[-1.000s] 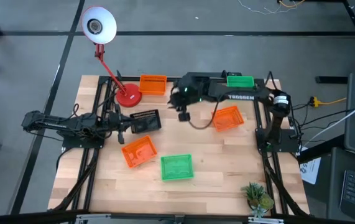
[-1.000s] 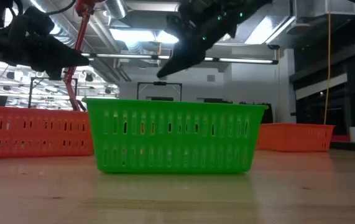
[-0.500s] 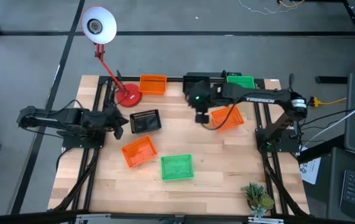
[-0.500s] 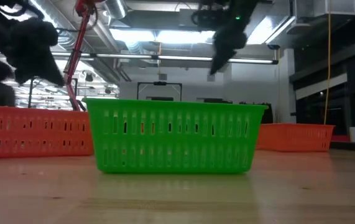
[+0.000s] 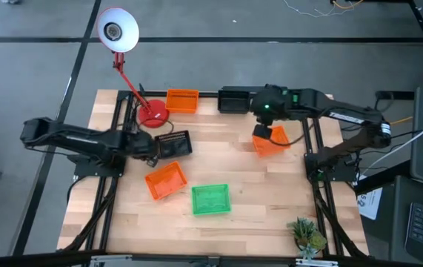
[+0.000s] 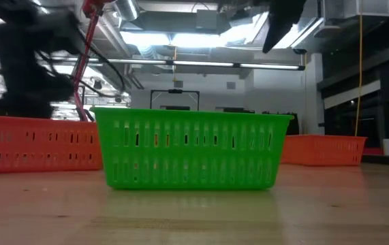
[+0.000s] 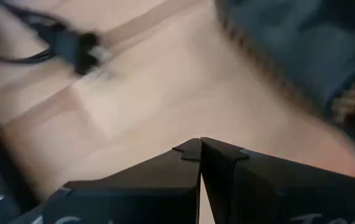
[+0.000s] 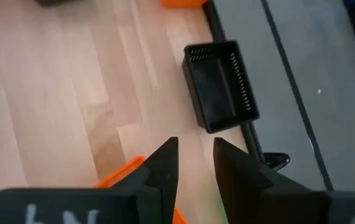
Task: Stack baskets by color
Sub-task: Stack the bottom black bin on top of the stacked black bin
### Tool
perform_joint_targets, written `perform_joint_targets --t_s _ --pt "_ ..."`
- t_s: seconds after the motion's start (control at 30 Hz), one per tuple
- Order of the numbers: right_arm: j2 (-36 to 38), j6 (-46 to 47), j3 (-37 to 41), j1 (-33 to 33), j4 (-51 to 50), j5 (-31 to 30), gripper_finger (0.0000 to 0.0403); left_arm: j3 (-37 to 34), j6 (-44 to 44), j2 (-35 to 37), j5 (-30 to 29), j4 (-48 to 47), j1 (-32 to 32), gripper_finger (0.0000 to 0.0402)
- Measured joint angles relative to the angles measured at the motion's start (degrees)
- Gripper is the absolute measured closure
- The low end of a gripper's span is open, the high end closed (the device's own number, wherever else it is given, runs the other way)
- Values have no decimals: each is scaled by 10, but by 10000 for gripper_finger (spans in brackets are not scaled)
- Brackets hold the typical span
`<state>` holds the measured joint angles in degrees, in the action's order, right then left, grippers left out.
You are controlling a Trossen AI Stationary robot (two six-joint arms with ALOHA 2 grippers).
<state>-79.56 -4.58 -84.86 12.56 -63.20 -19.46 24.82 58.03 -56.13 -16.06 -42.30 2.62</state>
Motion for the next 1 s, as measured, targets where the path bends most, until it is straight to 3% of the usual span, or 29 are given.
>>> perform_joint_targets --t_s 0.07,0.13,0.2,0.27,0.37,0.6,1.0 --pt "12 0 0 0 6 0 302 0 -9 -51 -12 87 28 401" --pt "20 0 0 0 9 0 302 0 -70 -92 -24 237 52 401" --pt "25 1 0 0 10 0 302 10 -158 -123 1 390 63 401" --pt "26 2 0 0 8 0 302 37 -210 -142 38 441 66 401" --pt "25 16 0 0 -15 1 302 88 -240 -147 44 370 61 402" --pt "25 31 0 0 -64 0 302 155 -334 -112 -29 182 20 402" --pt "-20 94 0 0 18 1 302 74 -343 97 -153 165 -98 401"
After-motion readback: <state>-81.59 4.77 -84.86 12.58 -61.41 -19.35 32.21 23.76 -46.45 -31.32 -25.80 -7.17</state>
